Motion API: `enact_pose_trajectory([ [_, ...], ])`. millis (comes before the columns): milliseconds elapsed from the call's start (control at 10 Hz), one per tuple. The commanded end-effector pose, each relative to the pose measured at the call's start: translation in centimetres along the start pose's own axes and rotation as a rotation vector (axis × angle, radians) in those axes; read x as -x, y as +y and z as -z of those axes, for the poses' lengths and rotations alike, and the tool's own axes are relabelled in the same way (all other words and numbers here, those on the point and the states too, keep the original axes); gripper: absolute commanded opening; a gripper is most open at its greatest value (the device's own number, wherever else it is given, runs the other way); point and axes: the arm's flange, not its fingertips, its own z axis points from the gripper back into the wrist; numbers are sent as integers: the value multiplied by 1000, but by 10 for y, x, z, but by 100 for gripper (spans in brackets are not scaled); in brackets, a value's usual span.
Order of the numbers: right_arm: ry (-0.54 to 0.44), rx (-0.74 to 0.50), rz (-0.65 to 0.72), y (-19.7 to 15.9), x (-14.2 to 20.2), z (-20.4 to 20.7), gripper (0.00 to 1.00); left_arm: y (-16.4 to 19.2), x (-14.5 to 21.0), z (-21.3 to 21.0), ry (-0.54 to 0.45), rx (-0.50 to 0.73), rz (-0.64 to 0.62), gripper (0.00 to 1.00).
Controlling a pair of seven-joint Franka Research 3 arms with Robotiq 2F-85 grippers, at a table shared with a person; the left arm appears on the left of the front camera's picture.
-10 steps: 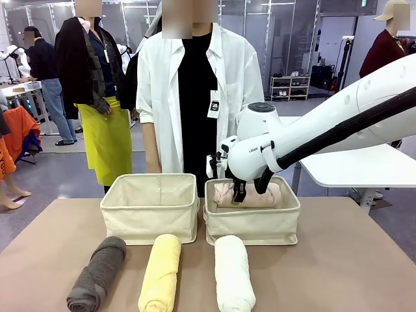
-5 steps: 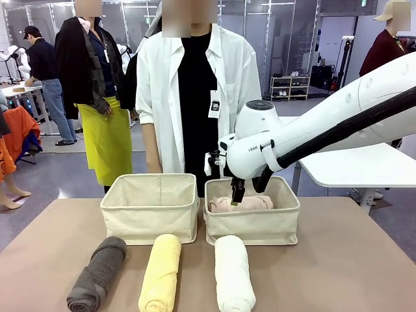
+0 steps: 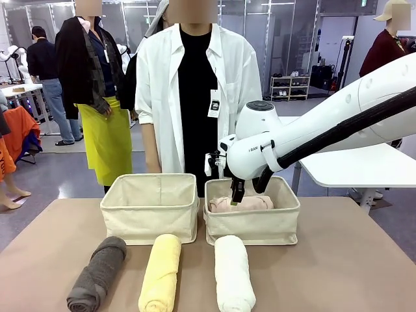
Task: Divide the towels into two baskets.
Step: Pick up one hotel-folded towel from the bottom of the table and place it in the Fabric basket indicated by the person.
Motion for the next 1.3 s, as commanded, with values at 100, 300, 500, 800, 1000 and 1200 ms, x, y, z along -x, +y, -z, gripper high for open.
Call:
enact_pose_trajectory([
  [100,4,4,-9,0,0,-1,75,-1,0,-3,-6,5,6,100],
  [300,4,4,-9,0,0,-1,75,-1,0,-3,-6,5,6,100],
  [500,4,4,-9,0,0,-1,75,-1,0,-3,-6,5,6,100],
  [800,-11,6,75,8,24,-64,75,-1,0,-3,-6,5,6,100],
  [1000,-100,-91,200,25,57,-103,75,-1,0,-3,-6,5,6,100],
  [1200,-220,-178,384,50,100,-125,75,-1,0,-3,-6,5,6,100],
])
